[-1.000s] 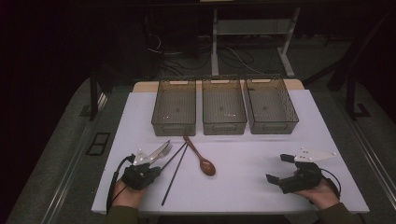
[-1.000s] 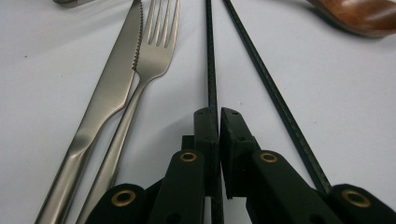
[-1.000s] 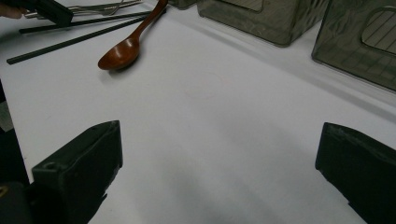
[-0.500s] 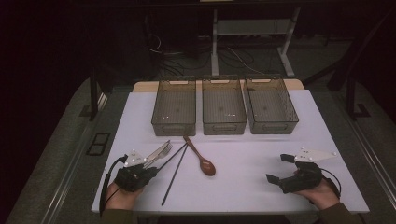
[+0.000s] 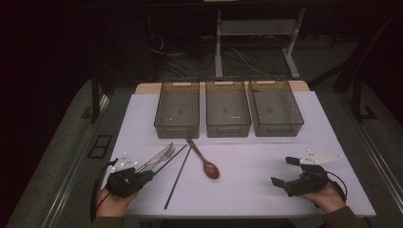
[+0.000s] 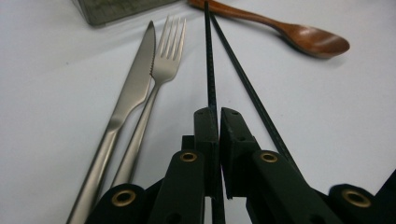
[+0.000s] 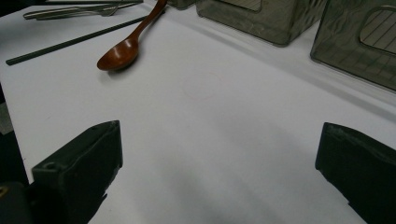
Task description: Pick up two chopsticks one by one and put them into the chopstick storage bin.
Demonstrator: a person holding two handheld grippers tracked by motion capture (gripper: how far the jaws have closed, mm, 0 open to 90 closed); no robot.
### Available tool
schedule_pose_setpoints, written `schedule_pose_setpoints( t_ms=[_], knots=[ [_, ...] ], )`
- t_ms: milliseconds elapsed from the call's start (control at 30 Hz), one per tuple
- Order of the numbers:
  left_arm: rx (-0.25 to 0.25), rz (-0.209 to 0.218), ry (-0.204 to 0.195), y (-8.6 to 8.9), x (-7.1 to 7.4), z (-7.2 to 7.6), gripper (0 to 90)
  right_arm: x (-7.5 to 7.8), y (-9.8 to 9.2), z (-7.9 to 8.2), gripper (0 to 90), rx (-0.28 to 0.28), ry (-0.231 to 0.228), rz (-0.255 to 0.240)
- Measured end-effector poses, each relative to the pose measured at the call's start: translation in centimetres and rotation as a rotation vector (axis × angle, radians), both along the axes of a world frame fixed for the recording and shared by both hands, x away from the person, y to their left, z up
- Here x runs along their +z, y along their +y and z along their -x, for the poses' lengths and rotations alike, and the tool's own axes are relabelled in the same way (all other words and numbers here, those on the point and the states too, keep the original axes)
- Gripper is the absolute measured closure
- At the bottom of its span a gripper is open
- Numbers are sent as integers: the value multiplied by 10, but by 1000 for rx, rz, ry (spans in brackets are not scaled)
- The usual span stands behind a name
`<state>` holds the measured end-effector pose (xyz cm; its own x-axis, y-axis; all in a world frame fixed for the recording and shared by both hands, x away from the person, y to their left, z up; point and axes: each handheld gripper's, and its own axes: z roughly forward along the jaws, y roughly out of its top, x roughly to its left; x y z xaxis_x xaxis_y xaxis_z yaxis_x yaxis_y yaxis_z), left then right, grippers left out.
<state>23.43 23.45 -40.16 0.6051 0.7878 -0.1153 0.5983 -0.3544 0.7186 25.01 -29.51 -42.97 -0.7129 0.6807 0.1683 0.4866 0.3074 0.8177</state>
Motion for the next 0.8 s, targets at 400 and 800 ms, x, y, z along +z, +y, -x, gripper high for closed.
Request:
schedule_pose_setpoints(
  t_ms=[400, 800],
  knots=[
    [-26, 46, -30, -9, 7, -8, 857, -1, 1, -1, 9, 1, 4, 4],
    [-67, 69, -68, -21, 16, -21, 857, -4, 3, -2, 9, 0, 5, 2]
  ],
)
